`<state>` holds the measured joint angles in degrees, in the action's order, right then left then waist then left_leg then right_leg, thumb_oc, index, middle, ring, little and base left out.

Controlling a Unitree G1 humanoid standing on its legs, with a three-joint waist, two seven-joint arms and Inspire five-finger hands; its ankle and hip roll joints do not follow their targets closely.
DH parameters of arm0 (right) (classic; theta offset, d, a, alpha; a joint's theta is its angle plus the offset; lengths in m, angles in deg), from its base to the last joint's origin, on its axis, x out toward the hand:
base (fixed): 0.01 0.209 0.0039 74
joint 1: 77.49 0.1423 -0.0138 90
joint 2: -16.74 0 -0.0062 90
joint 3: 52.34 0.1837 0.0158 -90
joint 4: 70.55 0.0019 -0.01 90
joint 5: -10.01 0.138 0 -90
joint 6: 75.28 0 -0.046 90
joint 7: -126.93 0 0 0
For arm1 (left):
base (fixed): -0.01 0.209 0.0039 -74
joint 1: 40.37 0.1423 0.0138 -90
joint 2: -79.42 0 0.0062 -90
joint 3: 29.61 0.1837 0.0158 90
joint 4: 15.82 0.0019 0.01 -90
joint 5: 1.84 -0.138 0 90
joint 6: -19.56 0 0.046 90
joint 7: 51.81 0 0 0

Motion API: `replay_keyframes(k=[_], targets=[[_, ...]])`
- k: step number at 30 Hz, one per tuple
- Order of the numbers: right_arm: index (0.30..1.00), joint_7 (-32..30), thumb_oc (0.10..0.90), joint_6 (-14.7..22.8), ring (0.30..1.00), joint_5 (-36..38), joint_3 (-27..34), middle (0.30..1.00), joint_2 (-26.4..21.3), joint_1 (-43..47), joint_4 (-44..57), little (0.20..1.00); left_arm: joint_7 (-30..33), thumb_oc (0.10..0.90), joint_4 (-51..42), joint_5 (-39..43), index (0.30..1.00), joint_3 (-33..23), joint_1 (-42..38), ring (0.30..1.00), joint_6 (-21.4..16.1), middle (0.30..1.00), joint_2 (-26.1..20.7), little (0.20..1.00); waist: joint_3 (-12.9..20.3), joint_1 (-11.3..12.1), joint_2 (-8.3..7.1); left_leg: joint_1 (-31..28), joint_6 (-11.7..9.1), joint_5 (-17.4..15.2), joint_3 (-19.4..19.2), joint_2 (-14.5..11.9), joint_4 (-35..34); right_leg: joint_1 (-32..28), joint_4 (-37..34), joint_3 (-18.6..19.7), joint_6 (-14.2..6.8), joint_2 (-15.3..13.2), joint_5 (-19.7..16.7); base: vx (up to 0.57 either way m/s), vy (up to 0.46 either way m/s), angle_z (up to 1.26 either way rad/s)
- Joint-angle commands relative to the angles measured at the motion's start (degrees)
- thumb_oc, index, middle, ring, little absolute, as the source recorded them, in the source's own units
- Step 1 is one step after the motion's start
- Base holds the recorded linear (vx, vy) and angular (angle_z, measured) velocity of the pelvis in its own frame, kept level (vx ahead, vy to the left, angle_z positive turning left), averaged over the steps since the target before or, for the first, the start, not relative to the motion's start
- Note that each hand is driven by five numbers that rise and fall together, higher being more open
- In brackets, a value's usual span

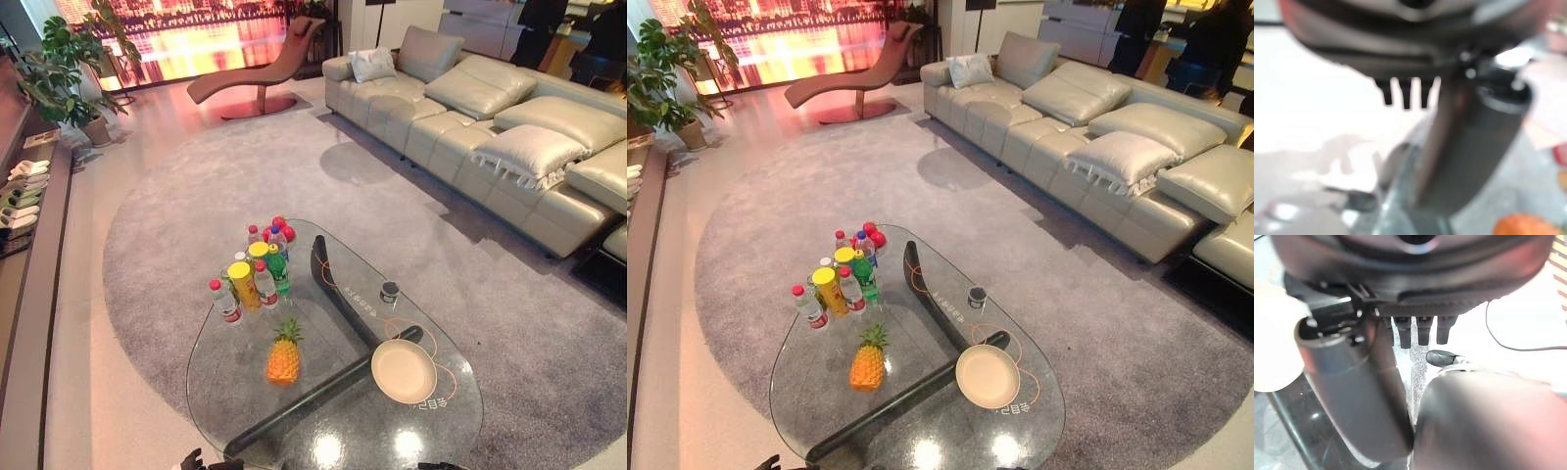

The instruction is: Pick up the fruit to the plate

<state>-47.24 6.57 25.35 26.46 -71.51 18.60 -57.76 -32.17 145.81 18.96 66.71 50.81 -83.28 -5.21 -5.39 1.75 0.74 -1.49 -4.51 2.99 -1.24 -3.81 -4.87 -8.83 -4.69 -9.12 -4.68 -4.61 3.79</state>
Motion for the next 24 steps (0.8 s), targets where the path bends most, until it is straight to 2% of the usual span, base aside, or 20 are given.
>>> replay_keyframes(k=[1, 3, 9, 10, 13, 16, 24], targets=[[0.9, -3.6, 0.8, -1.0, 0.9, 3.7, -0.7, 0.9, -3.5, 3.7, -1.6, 0.9, 3.8, 0.8, -1.7, 1.1, 0.9, 1.0, -9.3, 0.9, -6.8, 0.9, -3.1, 0.9, -5.5, 1.9, -1.94, 0.7, 1.2, -1.4, 0.5, 1.2, 3.4, 7.1, 4.2, -1.0, -0.1, -1.5, -5.8, -0.3, -0.013, 0.13], [0.9, -4.7, 0.8, 0.4, 0.9, 3.8, -1.3, 0.9, -3.8, 4.8, 0.2, 0.9, 3.5, 0.8, -4.8, 2.7, 0.9, 1.2, -11.1, 0.9, -8.7, 0.9, -3.4, 0.9, -8.7, 1.6, -1.66, 4.0, 1.2, -1.2, 1.2, 1.5, 6.2, 10.3, 7.0, -0.6, 0.5, -1.1, -5.5, -0.25, 0.017, 0.11], [0.9, -7.7, 0.8, 2.5, 0.9, 3.2, -3.1, 0.9, -3.6, 2.8, 6.7, 0.9, 4.6, 0.8, -15.6, 5.6, 0.9, 2.4, -10.9, 0.9, -10.8, 0.9, -3.7, 0.9, -14.1, 0.2, -1.1, 9.2, 1.4, -1.0, 1.0, 2.2, 10.7, 15.1, 11.2, 0.1, 1.5, -0.7, -4.6, -0.14, 0.044, -0.03], [0.9, -9.0, 0.8, 3.2, 0.9, 3.1, -3.7, 0.9, -3.7, 1.9, 9.3, 0.9, 5.5, 0.8, -20.4, 5.5, 0.9, 3.1, -10.5, 0.9, -11.1, 0.9, -4.2, 0.9, -15.7, 0.0, -1.07, 11.0, 1.4, -0.9, 1.0, 2.4, 12.1, 16.8, 12.7, 0.2, 1.7, -0.7, -4.5, -0.11, 0.024, -0.01], [0.9, -11.5, 0.8, 3.7, 0.9, 3.6, -4.2, 0.9, -4.0, 1.7, 11.6, 0.9, 5.8, 0.8, -26.4, 6.5, 0.9, 4.4, -10.7, 0.9, -11.1, 0.9, -4.8, 0.9, -17.5, -0.3, -1.05, 13.1, 1.5, -1.0, 1.1, 2.9, 14.0, 18.4, 13.9, 0.3, 2.0, -0.7, -4.2, -0.07, 0.024, -0.01], [0.9, -13.6, 0.8, 3.8, 0.9, 4.2, -4.5, 0.9, -4.4, 2.3, 13.2, 0.9, 3.0, 0.8, -33.8, 10.6, 0.9, 5.6, -11.5, 0.9, -11.6, 0.9, -5.8, 0.9, -19.1, -0.7, -0.96, 15.0, 1.3, -1.2, 0.9, 3.2, 16.1, 19.7, 14.6, 0.4, 2.3, -0.7, -4.2, -0.04, 0.026, -0.01], [0.9, -14.2, 0.8, 4.4, 0.9, 5.4, -5.7, 0.9, -5.8, 3.2, 15.3, 0.9, 7.2, 0.8, -48.4, 10.7, 0.9, 7.0, -13.8, 0.9, -7.9, 0.9, -9.4, 0.9, -22.8, -0.8, -0.87, 19.2, 0.7, -1.3, -0.1, 2.7, 21.3, 22.0, 16.3, -0.1, 2.9, -0.9, -3.9, -0.01, 0.007, -0.02]])
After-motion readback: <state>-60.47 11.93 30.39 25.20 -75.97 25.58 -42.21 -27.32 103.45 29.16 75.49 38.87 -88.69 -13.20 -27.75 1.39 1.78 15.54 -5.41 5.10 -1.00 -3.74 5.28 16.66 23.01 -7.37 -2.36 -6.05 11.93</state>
